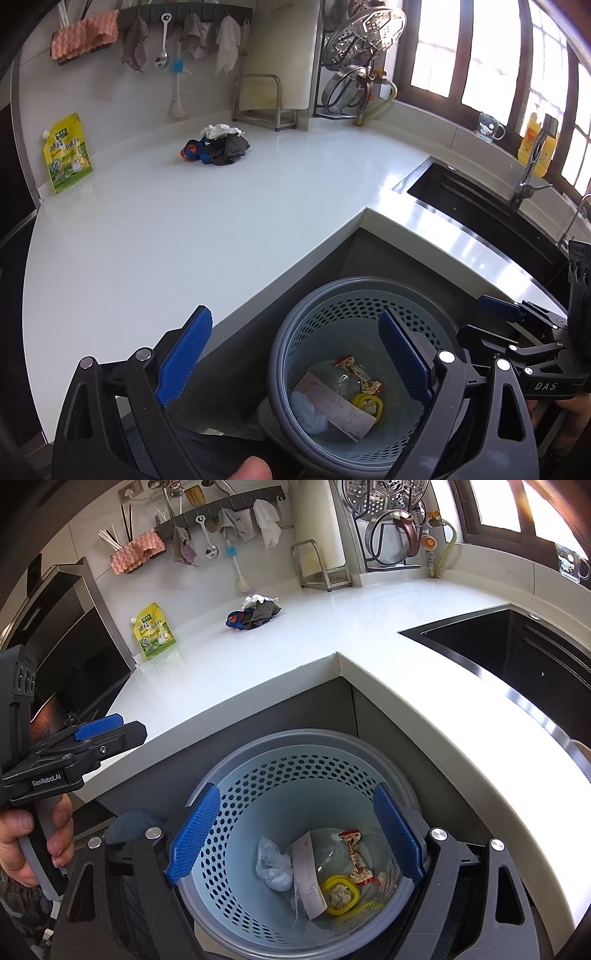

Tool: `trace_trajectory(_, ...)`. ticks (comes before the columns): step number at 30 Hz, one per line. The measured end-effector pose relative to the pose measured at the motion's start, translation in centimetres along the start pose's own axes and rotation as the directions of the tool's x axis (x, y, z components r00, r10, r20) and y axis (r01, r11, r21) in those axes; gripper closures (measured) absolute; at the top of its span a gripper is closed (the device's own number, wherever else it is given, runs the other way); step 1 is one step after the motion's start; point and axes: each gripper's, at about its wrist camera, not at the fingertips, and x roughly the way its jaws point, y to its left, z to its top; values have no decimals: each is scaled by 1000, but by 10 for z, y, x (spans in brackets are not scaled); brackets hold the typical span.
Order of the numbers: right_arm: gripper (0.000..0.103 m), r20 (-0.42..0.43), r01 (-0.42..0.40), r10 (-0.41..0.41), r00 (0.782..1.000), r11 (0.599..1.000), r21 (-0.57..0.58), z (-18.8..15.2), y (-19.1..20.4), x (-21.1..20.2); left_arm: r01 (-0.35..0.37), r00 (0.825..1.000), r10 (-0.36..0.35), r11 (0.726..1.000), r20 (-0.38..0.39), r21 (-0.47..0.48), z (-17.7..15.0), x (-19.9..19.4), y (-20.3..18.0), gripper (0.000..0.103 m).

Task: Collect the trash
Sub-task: 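Move both open grippers over the counter toward the tissue and cloth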

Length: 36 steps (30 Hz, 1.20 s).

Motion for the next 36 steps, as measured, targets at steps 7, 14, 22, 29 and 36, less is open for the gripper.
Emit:
trace_trajectory(7, 22, 10, -19, 19, 1000, 1000, -11, 14, 6, 6, -13, 1000, 13, 1000, 8, -23, 5, -2, 14, 14)
trace_trajectory(14, 22, 17, -37, 37, 999, 999, -23, 32, 9, 11, -6, 1000, 7, 999, 18, -45, 14, -5, 26, 14)
trace_trajectory(22, 22, 8, -51, 51, 999, 999, -17, 33, 9, 14, 46, 999, -45, 997, 10, -66, 21, -8, 32, 14)
trace_trajectory(29, 22, -3, -41, 41, 999, 999, 15, 19, -1, 9, 86, 996, -87, 995, -7, -54, 18, -4, 20, 13)
trace_trajectory(36, 22, 29, -42, 42, 999, 999, 10, 26, -1, 1, 73, 997, -73, 996, 8, -54, 20, -7, 19, 11)
